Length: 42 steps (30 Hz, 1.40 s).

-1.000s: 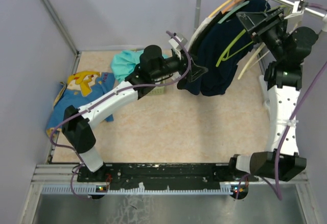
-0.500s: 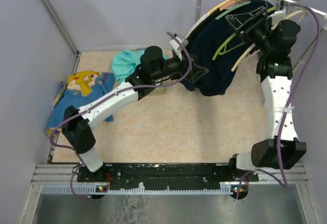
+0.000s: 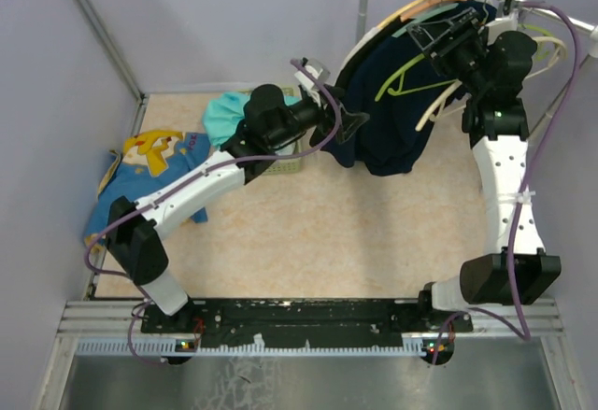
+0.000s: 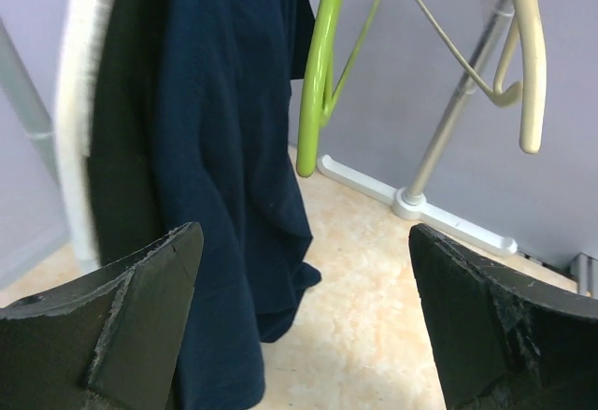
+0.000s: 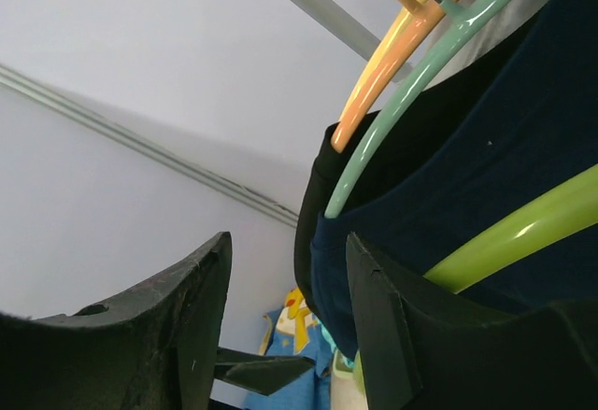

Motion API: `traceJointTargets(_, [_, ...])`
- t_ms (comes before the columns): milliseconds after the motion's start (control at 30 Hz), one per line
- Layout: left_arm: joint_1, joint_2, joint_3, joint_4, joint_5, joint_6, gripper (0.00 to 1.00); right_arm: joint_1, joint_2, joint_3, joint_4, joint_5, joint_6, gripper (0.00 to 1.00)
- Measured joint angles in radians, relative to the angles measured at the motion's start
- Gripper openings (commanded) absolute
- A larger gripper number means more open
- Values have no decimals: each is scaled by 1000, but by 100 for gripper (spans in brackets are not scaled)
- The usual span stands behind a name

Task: Remove the t-shirt from the hanger
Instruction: Pick up the hanger from the clothesline.

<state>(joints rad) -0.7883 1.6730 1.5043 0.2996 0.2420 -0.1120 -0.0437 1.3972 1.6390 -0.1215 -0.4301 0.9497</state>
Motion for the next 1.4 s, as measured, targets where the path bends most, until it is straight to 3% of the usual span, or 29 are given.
traceJointTargets(300, [16, 35, 36, 19, 98, 37, 86, 11, 21, 0, -10, 26, -15, 53])
traceJointTargets(500, [16, 75, 37, 14, 126, 51, 85, 11, 21, 0, -9, 31, -22, 53])
traceJointTargets(1067, [16, 139, 39, 62, 16, 110, 84, 11, 21, -1, -2, 37, -26, 53])
traceJointTargets(1200, [16, 148, 40, 60, 1, 110, 78, 11, 21, -1, 2, 37, -26, 53])
traceJointTargets(1300, [16, 165, 53, 60, -3, 109, 68, 11, 21, -1, -1, 37, -26, 53])
traceJointTargets(1400, [16, 175, 54, 60, -2, 108, 47, 11, 21, -1, -6, 37, -26, 53])
